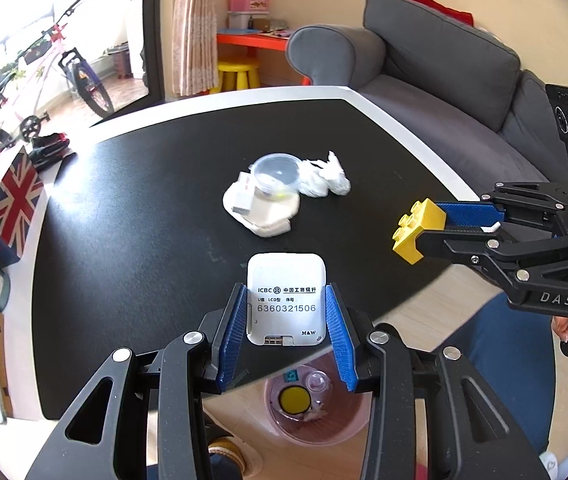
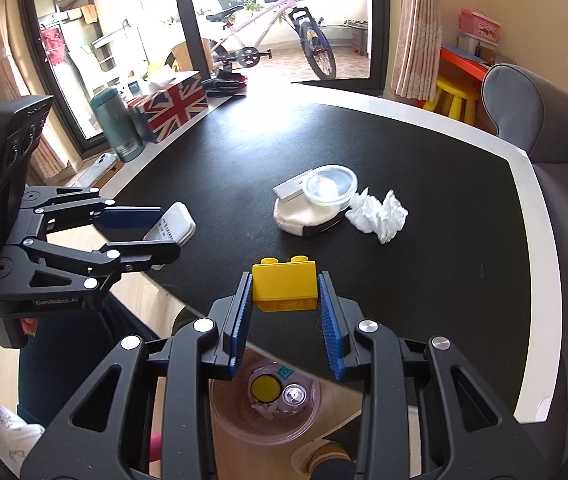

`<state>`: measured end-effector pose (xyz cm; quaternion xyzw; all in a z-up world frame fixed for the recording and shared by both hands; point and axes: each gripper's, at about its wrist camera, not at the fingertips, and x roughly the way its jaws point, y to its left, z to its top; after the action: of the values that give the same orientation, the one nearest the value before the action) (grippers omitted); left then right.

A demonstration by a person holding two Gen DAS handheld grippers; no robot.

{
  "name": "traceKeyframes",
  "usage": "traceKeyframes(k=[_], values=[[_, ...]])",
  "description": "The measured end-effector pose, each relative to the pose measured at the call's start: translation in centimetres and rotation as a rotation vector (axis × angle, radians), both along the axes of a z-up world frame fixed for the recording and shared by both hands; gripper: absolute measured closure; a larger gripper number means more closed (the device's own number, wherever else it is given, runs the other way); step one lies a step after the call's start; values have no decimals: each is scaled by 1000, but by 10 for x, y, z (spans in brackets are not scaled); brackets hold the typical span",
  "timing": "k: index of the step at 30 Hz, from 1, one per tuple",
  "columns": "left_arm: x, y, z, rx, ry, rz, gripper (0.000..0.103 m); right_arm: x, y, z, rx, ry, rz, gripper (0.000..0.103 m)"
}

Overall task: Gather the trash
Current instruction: 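Carry the card reader and yellow block over the pink bin with both grippers, then open the right gripper over the pink bin to drop the yellow block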

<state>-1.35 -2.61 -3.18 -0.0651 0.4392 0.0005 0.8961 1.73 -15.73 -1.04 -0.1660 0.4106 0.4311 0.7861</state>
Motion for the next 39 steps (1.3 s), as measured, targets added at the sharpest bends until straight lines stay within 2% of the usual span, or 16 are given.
traceKeyframes(k=[8,20,29,31,32,34,35,36,39], values=[[-29,-14,-6,-19,-5,-34,64,-35,-16,-3,5,36,31,71],[-51,-20,-14,-70,2,-57,64,-55,-27,-39,-12,164,50,71],[-50,-25,-16,-73,14,-72,64,-58,-24,-46,-35,165,63,69],[-50,-25,-17,-75,17,-75,64,-56,-24,-46,-40,158,56,50],[-49,-26,-18,-74,20,-76,64,-55,-26,-46,-34,155,46,36],[-48,-26,-19,-74,23,-77,64,-52,-29,-44,-15,159,34,28],[-48,-26,-19,-75,25,-79,64,-51,-30,-43,-13,157,26,19],[-48,-26,-20,-75,28,-80,64,-50,-31,-42,-8,153,17,14],[-47,-28,-21,-78,34,-86,64,-45,-35,-38,6,148,-7,11]])
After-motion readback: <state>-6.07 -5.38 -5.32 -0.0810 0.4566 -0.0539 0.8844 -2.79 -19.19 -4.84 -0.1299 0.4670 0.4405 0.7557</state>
